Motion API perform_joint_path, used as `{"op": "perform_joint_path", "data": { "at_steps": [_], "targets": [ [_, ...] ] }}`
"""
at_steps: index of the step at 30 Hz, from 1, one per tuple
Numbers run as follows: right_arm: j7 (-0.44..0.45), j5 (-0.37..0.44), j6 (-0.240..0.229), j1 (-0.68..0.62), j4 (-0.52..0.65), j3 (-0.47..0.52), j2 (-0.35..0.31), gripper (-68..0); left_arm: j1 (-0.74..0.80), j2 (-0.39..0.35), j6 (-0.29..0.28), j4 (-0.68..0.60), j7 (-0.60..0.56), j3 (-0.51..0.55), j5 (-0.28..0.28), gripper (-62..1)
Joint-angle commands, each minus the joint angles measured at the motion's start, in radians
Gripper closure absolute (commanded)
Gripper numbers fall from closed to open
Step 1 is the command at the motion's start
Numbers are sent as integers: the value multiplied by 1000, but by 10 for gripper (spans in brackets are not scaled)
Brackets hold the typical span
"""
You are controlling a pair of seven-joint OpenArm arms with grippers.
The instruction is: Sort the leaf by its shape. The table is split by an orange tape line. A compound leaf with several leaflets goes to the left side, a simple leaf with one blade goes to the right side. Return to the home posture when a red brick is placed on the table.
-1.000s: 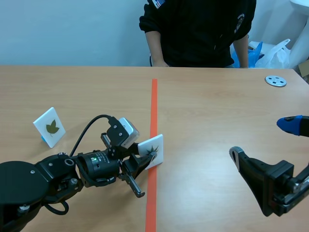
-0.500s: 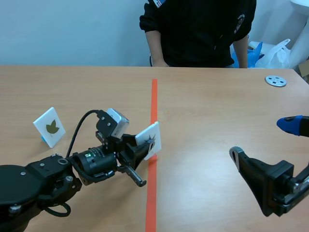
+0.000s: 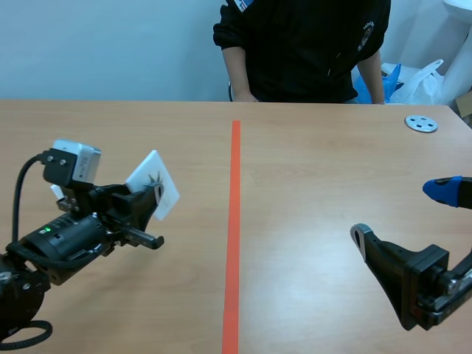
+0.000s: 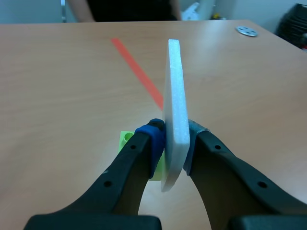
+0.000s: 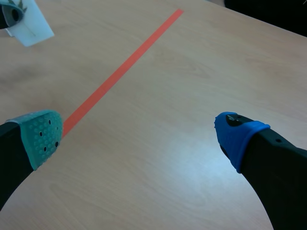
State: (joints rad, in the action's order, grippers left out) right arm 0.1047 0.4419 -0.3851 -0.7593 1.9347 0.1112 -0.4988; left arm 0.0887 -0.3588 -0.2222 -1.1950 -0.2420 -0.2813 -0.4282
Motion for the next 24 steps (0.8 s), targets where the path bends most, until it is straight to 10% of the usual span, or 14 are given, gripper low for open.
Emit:
{"op": "perform_joint_path", "data": {
  "at_steps": [1,24],
  "targets": [
    [14,14,0,14,1,12,-5,-679,15,3,20,-3,-1,21,-3,-70],
    [14,14,0,14,1,12,-5,-679,29,14,209,197,-98,194,-89,-70]
  ]
}}
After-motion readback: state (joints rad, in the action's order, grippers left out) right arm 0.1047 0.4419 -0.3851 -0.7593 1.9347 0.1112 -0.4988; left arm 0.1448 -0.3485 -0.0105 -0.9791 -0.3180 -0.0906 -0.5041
